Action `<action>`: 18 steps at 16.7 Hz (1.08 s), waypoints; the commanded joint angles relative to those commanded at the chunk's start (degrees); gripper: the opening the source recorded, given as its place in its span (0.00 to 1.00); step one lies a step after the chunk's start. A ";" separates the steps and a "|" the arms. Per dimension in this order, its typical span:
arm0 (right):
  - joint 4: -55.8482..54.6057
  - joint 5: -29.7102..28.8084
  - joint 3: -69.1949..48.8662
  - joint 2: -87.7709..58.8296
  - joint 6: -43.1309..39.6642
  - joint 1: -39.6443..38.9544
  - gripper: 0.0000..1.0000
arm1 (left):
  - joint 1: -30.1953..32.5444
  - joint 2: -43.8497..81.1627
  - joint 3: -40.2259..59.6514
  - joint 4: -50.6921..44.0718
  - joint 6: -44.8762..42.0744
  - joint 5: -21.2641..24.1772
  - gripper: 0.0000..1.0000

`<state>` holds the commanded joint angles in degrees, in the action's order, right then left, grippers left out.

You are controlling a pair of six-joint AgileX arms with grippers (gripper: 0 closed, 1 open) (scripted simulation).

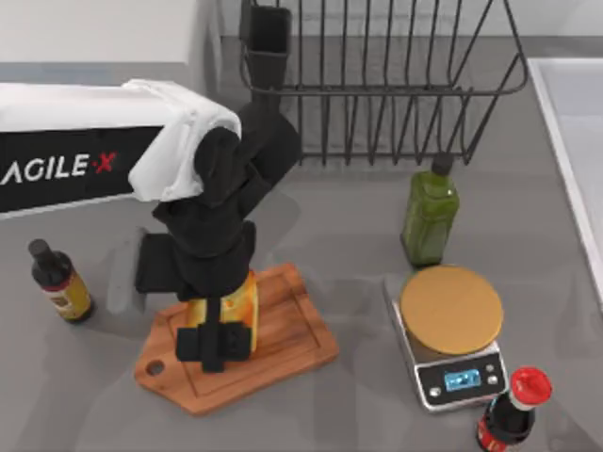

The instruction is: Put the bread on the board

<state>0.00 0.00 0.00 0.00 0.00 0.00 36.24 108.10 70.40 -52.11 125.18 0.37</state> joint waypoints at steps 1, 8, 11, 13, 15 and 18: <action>0.00 0.00 0.00 0.00 0.00 0.00 1.00 | 0.03 0.26 -0.49 0.89 0.04 -0.02 0.00; 0.00 0.00 0.00 0.00 0.00 0.00 1.00 | 0.06 0.80 -1.15 1.77 0.09 -0.03 0.15; 0.00 0.00 0.00 0.00 0.00 0.00 1.00 | 0.06 0.80 -1.15 1.77 0.09 -0.03 0.38; 0.00 0.00 0.00 0.00 0.00 0.00 1.00 | 0.06 0.80 -1.15 1.77 0.09 -0.03 0.53; 0.00 0.00 0.00 0.00 0.00 0.00 1.00 | 0.06 0.80 -1.15 1.77 0.09 -0.03 0.68; 0.00 0.00 0.00 0.00 0.00 0.00 1.00 | 0.06 0.80 -1.15 1.77 0.09 -0.03 0.90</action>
<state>0.00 0.00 0.00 0.00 0.00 0.00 36.30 108.90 69.25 -50.34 125.27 0.34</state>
